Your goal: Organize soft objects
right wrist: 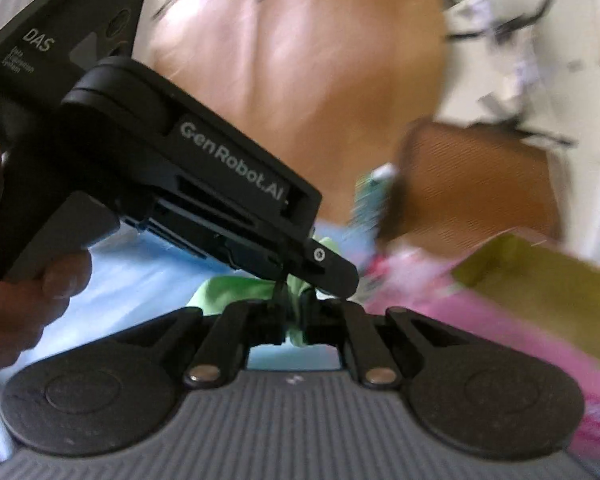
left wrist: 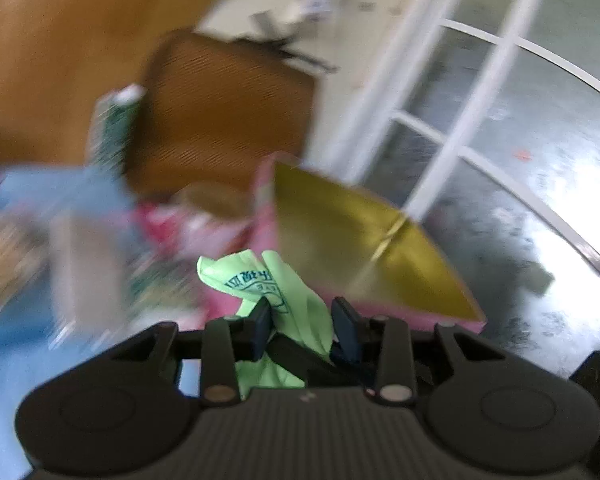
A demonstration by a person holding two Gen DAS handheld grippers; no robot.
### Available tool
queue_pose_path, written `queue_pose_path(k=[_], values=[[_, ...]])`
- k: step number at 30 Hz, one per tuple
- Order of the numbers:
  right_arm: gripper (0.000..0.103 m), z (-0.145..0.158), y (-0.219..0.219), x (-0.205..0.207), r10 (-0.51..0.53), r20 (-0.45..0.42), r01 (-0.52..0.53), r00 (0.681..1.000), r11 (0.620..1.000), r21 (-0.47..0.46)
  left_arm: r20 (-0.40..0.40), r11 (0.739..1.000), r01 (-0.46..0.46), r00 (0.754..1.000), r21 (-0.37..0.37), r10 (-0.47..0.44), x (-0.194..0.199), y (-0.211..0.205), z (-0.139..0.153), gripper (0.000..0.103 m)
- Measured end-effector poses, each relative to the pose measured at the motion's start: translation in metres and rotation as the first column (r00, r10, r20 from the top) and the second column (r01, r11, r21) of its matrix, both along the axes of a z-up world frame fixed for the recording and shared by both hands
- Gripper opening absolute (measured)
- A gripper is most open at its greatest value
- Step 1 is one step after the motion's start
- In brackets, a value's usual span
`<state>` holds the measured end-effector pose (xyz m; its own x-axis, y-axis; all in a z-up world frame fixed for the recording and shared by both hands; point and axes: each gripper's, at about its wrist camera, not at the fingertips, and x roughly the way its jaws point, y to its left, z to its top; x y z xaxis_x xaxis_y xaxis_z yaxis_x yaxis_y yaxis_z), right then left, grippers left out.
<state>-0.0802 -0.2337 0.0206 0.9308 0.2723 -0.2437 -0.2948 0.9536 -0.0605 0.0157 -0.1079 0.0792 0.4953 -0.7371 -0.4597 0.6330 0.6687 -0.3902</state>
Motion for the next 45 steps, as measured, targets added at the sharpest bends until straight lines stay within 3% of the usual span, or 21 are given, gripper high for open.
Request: queue_pose_path(k=[4, 8, 10, 12, 14, 17, 21, 25, 27, 29, 33, 36, 37, 38, 42, 45], values=[[0.009, 0.012, -0.041, 0.003, -0.173, 0.096, 0.175, 0.980, 0.984, -0.021, 0.059, 0.997, 0.076, 0.995, 0.006, -0.076, 0.013, -0.064, 0.013, 0.036], [0.012, 0.010, -0.085, 0.026, -0.350, 0.083, 0.354, 0.933, 0.934, -0.042, 0.038, 0.997, 0.073, 0.997, 0.033, -0.074, 0.016, -0.103, 0.008, 0.054], [0.023, 0.005, -0.109, 0.041, -0.443, 0.000, 0.442, 0.897, 0.895, -0.054, 0.044, 0.998, 0.056, 0.997, 0.038, -0.058, 0.013, -0.102, 0.005, 0.068], [0.062, 0.002, -0.125, 0.046, -0.478, -0.046, 0.477, 0.877, 0.878, -0.021, 0.083, 0.999, 0.027, 0.996, 0.043, -0.030, 0.007, -0.089, 0.004, 0.074], [0.079, 0.001, -0.135, 0.042, -0.507, -0.023, 0.508, 0.861, 0.861, 0.027, 0.126, 0.999, -0.006, 0.992, 0.047, 0.000, -0.001, -0.067, 0.006, 0.075], [0.079, 0.002, -0.127, 0.034, -0.503, 0.020, 0.501, 0.864, 0.863, 0.063, 0.159, 0.995, -0.086, 0.984, 0.044, 0.078, -0.011, -0.014, 0.002, 0.076], [0.074, 0.007, -0.105, 0.021, -0.380, 0.105, 0.365, 0.919, 0.920, 0.144, 0.147, 0.967, -0.251, 0.958, 0.030, 0.244, -0.023, 0.070, -0.016, 0.076], [0.068, 0.008, -0.056, 0.038, -0.140, 0.050, 0.133, 0.989, 0.983, 0.126, 0.110, 0.884, -0.465, 0.882, 0.040, 0.458, -0.031, 0.147, -0.038, 0.076], [0.068, 0.002, -0.024, 0.051, -0.038, 0.009, 0.037, 0.999, 0.996, 0.082, 0.085, 0.846, -0.529, 0.847, 0.059, 0.524, -0.033, 0.171, -0.049, 0.076], [0.067, -0.003, 0.010, 0.066, 0.046, -0.023, -0.046, 0.999, 0.999, 0.007, 0.043, 0.831, -0.554, 0.832, 0.051, 0.553, -0.037, 0.190, -0.059, 0.076], [0.067, -0.016, 0.064, 0.088, 0.111, -0.081, -0.121, 0.990, 0.984, -0.133, 0.028, 0.826, -0.561, 0.828, 0.051, 0.560, -0.038, 0.199, -0.071, 0.076], [0.066, -0.023, 0.088, 0.102, 0.069, -0.106, -0.092, 0.992, 0.969, -0.229, 0.048, 0.833, -0.551, 0.834, 0.047, 0.550, -0.039, 0.197, -0.070, 0.076], [0.059, -0.024, 0.088, 0.108, 0.052, -0.119, -0.079, 0.992, 0.968, -0.237, 0.049, 0.836, -0.547, 0.837, 0.048, 0.545, -0.039, 0.196, -0.071, 0.076], [0.038, -0.024, 0.085, 0.111, 0.045, -0.135, -0.075, 0.990, 0.971, -0.227, 0.051, 0.838, -0.543, 0.839, 0.043, 0.541, -0.040, 0.196, -0.071, 0.076], [0.020, -0.014, 0.064, 0.095, 0.003, -0.121, -0.017, 0.993, 0.993, -0.117, 0.052, 0.839, -0.544, 0.838, 0.017, 0.543, -0.047, 0.195, -0.072, 0.078], [0.020, -0.002, 0.040, 0.064, 0.040, -0.116, -0.036, 0.992, 0.999, 0.035, 0.039, 0.837, -0.547, 0.837, 0.009, 0.546, -0.048, 0.194, -0.071, 0.078]])
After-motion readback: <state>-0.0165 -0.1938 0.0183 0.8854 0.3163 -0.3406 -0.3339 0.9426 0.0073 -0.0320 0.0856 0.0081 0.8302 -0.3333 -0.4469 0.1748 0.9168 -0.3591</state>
